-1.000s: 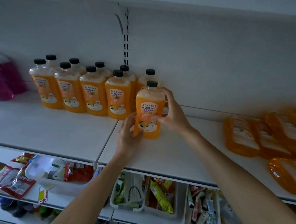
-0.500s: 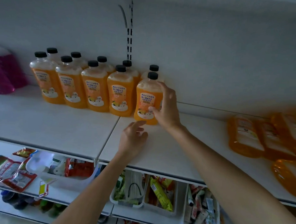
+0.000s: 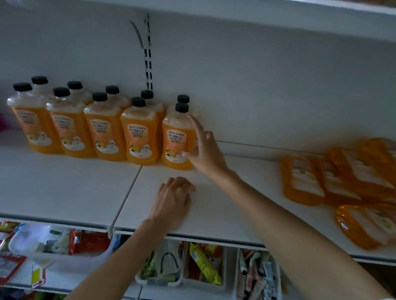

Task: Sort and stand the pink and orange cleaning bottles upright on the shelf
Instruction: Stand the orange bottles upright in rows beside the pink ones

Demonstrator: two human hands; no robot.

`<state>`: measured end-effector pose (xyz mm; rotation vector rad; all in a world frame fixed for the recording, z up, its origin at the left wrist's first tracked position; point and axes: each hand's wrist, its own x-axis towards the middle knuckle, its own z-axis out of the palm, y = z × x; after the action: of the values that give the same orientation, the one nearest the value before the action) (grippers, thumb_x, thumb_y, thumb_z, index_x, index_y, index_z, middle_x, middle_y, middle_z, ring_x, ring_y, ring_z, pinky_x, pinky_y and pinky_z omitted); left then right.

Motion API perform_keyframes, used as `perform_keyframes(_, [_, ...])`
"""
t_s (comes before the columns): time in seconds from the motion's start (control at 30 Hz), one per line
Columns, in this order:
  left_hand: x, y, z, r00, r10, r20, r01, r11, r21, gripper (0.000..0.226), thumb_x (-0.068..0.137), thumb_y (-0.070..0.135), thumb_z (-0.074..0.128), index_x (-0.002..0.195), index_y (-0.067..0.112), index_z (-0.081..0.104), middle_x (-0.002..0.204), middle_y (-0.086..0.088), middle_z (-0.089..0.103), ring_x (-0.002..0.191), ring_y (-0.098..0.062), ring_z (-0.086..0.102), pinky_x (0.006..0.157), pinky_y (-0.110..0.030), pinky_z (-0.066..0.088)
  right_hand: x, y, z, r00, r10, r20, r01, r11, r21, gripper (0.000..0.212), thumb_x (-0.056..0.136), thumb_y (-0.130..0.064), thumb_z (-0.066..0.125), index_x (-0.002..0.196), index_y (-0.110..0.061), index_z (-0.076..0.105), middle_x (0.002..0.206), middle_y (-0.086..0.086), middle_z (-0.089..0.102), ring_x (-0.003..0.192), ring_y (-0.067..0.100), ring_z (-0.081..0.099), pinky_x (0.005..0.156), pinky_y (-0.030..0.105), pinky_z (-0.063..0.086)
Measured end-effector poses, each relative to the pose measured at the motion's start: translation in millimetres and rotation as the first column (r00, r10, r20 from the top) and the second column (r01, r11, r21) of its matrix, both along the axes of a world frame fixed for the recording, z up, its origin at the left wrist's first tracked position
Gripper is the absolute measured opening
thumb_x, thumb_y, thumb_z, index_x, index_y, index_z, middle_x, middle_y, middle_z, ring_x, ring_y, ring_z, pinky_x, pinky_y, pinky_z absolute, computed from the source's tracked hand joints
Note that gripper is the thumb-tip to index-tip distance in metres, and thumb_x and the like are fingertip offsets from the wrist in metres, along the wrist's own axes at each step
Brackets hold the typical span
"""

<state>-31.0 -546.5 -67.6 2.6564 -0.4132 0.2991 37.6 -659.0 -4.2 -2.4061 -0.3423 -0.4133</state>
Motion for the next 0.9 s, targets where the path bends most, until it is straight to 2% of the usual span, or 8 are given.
perform_keyframes(0.07, [0, -5, 5, 1.000, 0.009, -0.009, -0.009, 0.998, -0.057, 0.032, 0.087, 0.005, 0.049, 0.112, 0.020, 0.062, 0.126, 0.002, 0.054, 0.114, -0.020, 0.046, 0.093, -0.030, 0.034, -6, -19, 3, 0.999, -0.041, 0.024, 0.041, 0.999, 0.032, 0.086, 0.086, -0.018, 0.064, 0.148, -0.036, 0.007, 0.123, 0.010, 0.045, 0.084, 0.016, 0.057, 0.072, 0.034, 0.053])
perform_keyframes(0.17, [0, -30, 25, 0.999, -0.014, -0.051, 0.005, 0.985, -0.170, 0.035, 0.085, 0.005, 0.054, 0.115, 0.021, 0.059, 0.126, 0.001, 0.054, 0.115, -0.018, 0.048, 0.094, -0.030, 0.040, -16, -60, 13, 0.989, -0.136, 0.063, 0.132, 0.990, 0.056, 0.079, 0.088, -0.014, 0.059, 0.149, -0.027, 0.011, 0.127, 0.009, 0.045, 0.096, 0.020, 0.055, 0.081, 0.034, 0.049])
perform_keyframes(0.33, [-7, -106, 61, 0.982, -0.186, 0.001, 0.179, 0.944, -0.276, 0.034, 0.085, 0.009, 0.055, 0.114, 0.025, 0.061, 0.124, 0.002, 0.056, 0.114, -0.015, 0.050, 0.093, -0.024, 0.039, -36, -148, 34, 0.961, -0.255, 0.108, 0.253, 0.967, 0.036, 0.065, 0.086, -0.001, 0.053, 0.144, -0.015, 0.030, 0.130, 0.011, 0.047, 0.116, 0.024, 0.048, 0.096, 0.034, 0.041])
perform_keyframes(0.43, [-17, -162, 77, 0.963, -0.264, 0.054, 0.268, 0.918, -0.292, 0.034, 0.083, 0.008, 0.057, 0.112, 0.024, 0.063, 0.123, 0.002, 0.058, 0.113, -0.015, 0.052, 0.091, -0.017, 0.035, -55, -205, 46, 0.927, -0.335, 0.170, 0.330, 0.942, 0.058, 0.061, 0.083, 0.000, 0.052, 0.141, -0.014, 0.036, 0.126, 0.009, 0.049, 0.114, 0.021, 0.049, 0.091, 0.024, 0.037])
perform_keyframes(0.53, [-36, -223, 91, 0.941, -0.316, 0.123, 0.340, 0.874, -0.347, 0.036, 0.078, 0.002, 0.058, 0.108, 0.019, 0.066, 0.117, -0.001, 0.062, 0.106, -0.016, 0.056, 0.082, -0.010, 0.034, -79, -264, 55, 0.902, -0.375, 0.214, 0.365, 0.927, 0.083, 0.059, 0.081, 0.001, 0.053, 0.137, -0.013, 0.042, 0.123, 0.009, 0.051, 0.111, 0.022, 0.051, 0.089, 0.028, 0.040])
perform_keyframes(0.6, [-51, -267, 98, 0.922, -0.347, 0.170, 0.386, 0.838, -0.386, 0.034, 0.076, 0.000, 0.058, 0.105, 0.014, 0.068, 0.113, -0.003, 0.065, 0.103, -0.016, 0.058, 0.079, -0.008, 0.034, -98, -305, 61, 0.897, -0.378, 0.227, 0.370, 0.926, 0.081, 0.056, 0.081, 0.000, 0.054, 0.134, -0.011, 0.045, 0.124, 0.010, 0.052, 0.113, 0.022, 0.051, 0.090, 0.026, 0.038])
perform_keyframes(0.7, [-70, -331, 102, 0.874, -0.436, 0.216, 0.486, 0.802, -0.347, 0.031, 0.079, 0.001, 0.059, 0.108, 0.009, 0.066, 0.112, -0.002, 0.063, 0.105, -0.005, 0.052, 0.080, -0.001, 0.030, -131, -371, 67, 0.877, -0.407, 0.257, 0.401, 0.913, 0.076, 0.049, 0.083, -0.002, 0.054, 0.131, -0.011, 0.047, 0.125, 0.009, 0.051, 0.114, 0.022, 0.050, 0.089, 0.025, 0.038])
perform_keyframes(0.9, [-103, -425, 89, 0.844, -0.514, 0.150, 0.528, 0.752, -0.394, 0.031, 0.081, 0.002, 0.060, 0.110, 0.012, 0.065, 0.119, -0.005, 0.060, 0.112, -0.019, 0.053, 0.085, -0.014, 0.035, -177, -479, 50, 0.844, -0.515, 0.151, 0.513, 0.857, 0.059, 0.041, 0.089, -0.012, 0.053, 0.130, -0.013, 0.047, 0.126, 0.007, 0.051, 0.112, 0.019, 0.052, 0.087, 0.026, 0.041])
